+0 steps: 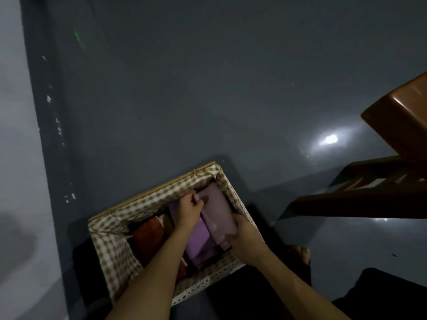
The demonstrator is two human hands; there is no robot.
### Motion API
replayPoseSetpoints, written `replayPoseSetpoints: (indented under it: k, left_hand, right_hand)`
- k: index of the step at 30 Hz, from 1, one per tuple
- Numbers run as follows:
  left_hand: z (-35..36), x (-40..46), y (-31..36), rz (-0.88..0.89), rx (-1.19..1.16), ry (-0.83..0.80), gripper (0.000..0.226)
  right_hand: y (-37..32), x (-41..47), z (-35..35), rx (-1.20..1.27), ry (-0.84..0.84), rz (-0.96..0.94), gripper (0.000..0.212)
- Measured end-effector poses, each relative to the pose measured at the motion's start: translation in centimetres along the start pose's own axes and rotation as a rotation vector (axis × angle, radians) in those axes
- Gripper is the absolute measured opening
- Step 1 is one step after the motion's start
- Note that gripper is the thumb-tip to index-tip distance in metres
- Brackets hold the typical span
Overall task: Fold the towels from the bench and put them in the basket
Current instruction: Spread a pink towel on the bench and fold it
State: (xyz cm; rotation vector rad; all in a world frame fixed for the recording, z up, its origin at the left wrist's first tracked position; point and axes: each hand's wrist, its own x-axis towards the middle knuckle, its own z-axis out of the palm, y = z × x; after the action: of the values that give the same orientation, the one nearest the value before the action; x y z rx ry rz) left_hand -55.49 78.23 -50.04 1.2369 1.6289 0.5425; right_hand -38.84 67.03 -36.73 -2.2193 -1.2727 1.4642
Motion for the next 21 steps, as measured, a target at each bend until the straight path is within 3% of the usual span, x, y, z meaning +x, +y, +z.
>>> replayPoseSetpoints:
  k: [3,8,12,14,21]
  left_hand:
    - [0.0,-0.3,-0.3,-0.041,-0.039,-0.043,0.012]
    - [-0.1,-1.1,0.8,-0.109,-0.070,-0.059,0.046]
    - [0.0,-0.9,0.6,-0.131,0.018,-0.051,0.052]
    - [0.2,-1.0,0.4,-0.141,0.045,-0.060,0.059]
    - [0.6,-2.3,3.4,-0.127,0.200,-0.058,0.056]
  right_hand:
    - [-0.3,-0.6,0.7,-0.043,0.045,0.006,0.051]
    - [0.0,-1.3,3.5,0.073,0.053,0.009,0.051]
    - [0.6,1.1,3.5,0.305,-0.007,0.049,0.062]
    - [1.0,2.7,3.3,0.387,-0.008,0.098,0.056]
    - [4.1,5.8,3.7,0.371,-0.167,0.164,0.044]
